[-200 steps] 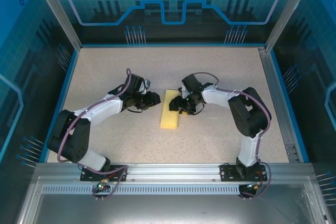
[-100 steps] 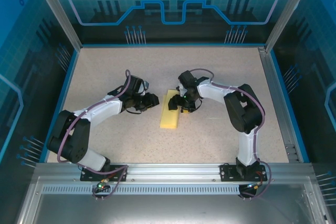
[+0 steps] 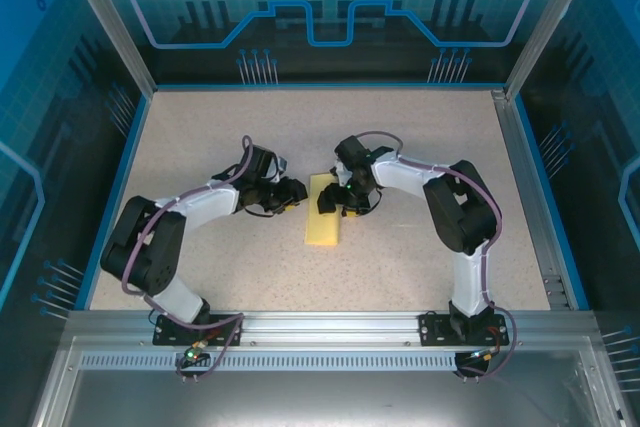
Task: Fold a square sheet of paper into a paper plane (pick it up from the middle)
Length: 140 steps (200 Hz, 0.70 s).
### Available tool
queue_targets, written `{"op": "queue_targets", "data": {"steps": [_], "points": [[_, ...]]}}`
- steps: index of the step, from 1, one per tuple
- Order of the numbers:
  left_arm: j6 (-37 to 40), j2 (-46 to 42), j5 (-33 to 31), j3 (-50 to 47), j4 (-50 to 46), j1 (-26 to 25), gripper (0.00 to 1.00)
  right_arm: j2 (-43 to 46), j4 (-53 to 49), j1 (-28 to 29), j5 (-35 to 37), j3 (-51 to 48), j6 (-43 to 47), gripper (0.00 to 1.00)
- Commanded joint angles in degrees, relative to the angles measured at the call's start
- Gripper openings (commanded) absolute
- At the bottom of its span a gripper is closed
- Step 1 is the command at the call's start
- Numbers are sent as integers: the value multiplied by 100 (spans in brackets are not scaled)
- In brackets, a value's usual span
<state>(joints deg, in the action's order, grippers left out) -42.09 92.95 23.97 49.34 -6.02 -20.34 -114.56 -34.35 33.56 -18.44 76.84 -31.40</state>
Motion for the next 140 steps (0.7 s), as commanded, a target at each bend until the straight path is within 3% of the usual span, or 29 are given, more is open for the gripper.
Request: {"op": "queue_targets", "data": {"steps": [1, 140], "points": [[-320, 224, 380, -21, 428, 56, 34, -189, -213, 98, -107, 82, 94, 69], [-968, 1427, 1026, 243, 1348, 14, 21, -163, 182, 63, -208, -31, -398, 69]]}}
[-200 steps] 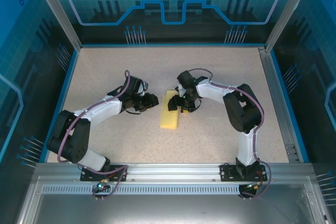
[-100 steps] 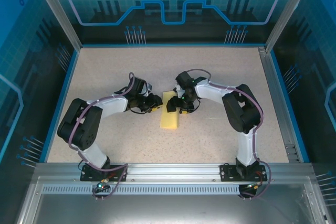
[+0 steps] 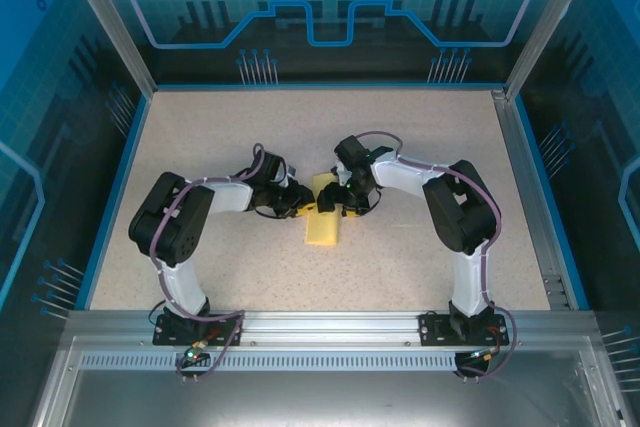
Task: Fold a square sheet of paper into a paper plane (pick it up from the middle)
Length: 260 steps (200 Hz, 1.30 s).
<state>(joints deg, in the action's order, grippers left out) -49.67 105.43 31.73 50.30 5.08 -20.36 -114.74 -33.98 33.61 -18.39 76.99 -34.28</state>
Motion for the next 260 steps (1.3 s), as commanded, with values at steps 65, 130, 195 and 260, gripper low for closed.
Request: {"op": "queue_targets", "data": {"steps": [65, 130, 195, 260], "points": [[103, 198, -100, 182, -323, 14, 19, 321, 691, -137, -424, -432, -433, 70], [197, 254, -120, 230, -429, 15, 18, 690, 1067, -277, -428, -781, -637, 70], [225, 252, -122, 285, -477, 14, 18, 832, 922, -273, 112, -958, -698, 62], [378, -342, -281, 261, -539, 6, 26, 620, 973, -242, 53, -909, -644, 57]]}}
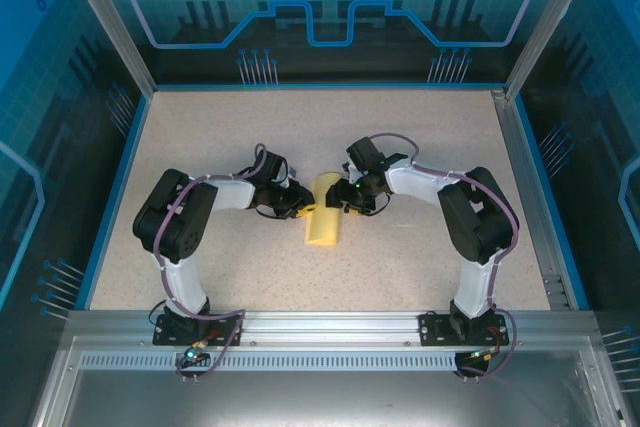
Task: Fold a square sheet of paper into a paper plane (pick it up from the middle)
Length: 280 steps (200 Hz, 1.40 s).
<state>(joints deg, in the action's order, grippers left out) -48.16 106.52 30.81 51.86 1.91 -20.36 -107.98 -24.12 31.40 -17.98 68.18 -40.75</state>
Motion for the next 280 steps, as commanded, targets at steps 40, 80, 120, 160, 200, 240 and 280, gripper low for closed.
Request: {"op": "queue_targets", "data": {"steps": [40, 80, 120, 160, 200, 240, 280], "points": [[471, -1187, -945, 58, -897, 6, 32, -216, -108, -21, 26, 97, 6, 57], [473, -1667, -1462, -111, -1173, 6, 33, -475, -643, 45, 212, 489, 181, 60], [492, -1854, -1538, -125, -1258, 6, 33, -574, -754, 117, 198, 621, 255, 63], [527, -1872, -1525, -88, -1324, 6, 33, -647, -1026, 183, 27, 729, 628, 63], [505, -1823, -1446, -70, -1293, 7, 33, -692, -1221, 158, 57, 844, 761, 65], [492, -1836, -1371, -56, -1281, 6, 33, -833, -1362, 172, 286, 981, 587, 66], [507, -1801, -1341, -61, -1287, 7, 33, -971, -1500, 191, 403, 1095, 456, 67]]}}
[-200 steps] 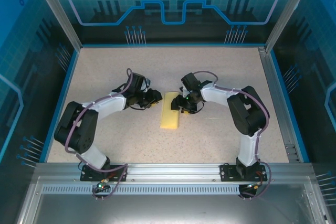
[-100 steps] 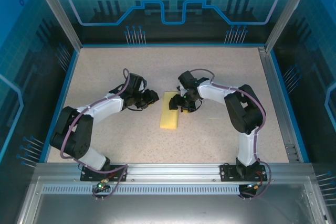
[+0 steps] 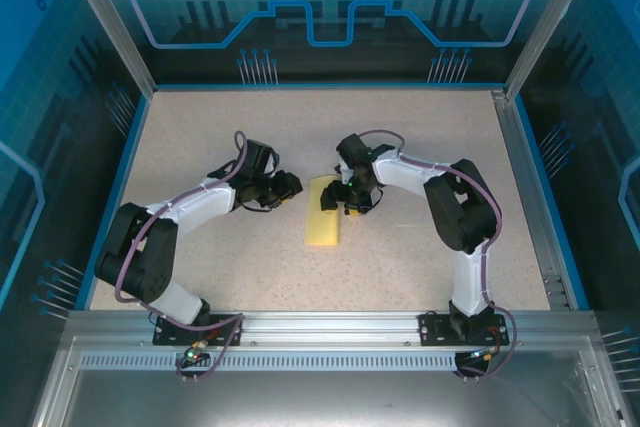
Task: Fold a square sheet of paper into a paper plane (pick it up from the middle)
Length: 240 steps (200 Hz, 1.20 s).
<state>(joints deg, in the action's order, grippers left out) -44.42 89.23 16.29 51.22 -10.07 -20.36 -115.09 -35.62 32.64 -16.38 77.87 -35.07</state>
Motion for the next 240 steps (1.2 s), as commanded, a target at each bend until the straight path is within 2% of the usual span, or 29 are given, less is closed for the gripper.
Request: {"op": "queue_targets", "data": {"steps": [1, 202, 240], "points": [[135, -72, 111, 2, -86, 6, 33, -269, -363, 66, 251, 130, -117, 67], [160, 37, 267, 127, -131, 7, 33, -796, -1009, 172, 755, 582, -169, 67], [144, 159, 380, 199, -127, 6, 30, -890, -1107, 177, 787, 675, -79, 67]]}}
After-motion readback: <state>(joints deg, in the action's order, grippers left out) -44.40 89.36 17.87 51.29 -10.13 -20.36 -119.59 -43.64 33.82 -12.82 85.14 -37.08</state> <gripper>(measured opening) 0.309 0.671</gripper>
